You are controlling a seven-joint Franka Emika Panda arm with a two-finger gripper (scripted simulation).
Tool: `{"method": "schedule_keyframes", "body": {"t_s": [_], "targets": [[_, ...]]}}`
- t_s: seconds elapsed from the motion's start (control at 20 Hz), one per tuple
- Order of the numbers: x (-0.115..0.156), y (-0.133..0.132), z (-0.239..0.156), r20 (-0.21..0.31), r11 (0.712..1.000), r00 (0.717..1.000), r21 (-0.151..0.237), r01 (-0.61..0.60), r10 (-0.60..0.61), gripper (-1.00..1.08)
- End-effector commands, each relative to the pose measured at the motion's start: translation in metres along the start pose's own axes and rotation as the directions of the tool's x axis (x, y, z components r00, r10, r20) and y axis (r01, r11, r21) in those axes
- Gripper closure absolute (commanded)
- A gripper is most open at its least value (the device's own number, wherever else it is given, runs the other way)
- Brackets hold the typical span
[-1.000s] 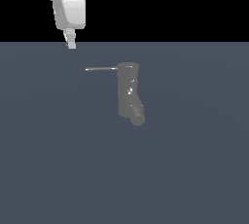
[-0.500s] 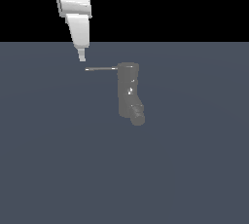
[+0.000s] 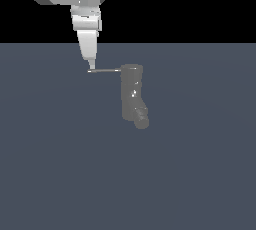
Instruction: Turn on the faucet by rotating a designated handle.
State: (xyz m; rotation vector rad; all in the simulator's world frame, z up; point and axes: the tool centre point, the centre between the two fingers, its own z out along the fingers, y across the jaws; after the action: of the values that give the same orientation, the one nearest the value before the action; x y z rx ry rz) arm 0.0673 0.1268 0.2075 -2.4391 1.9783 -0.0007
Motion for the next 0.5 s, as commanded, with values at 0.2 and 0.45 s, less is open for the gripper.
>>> {"method": "schedule_keyframes", "body": {"t_s": [0.2, 0.45], "targets": [[0.0062, -0.0092, 0.0068, -0.002, 0.999, 0.999, -0.001, -0.037, 0.037, 1.08], [0.0064, -0.0091, 0.0069, -0.002, 0.999, 0.999, -0.002, -0.037, 0.037, 1.08]]}}
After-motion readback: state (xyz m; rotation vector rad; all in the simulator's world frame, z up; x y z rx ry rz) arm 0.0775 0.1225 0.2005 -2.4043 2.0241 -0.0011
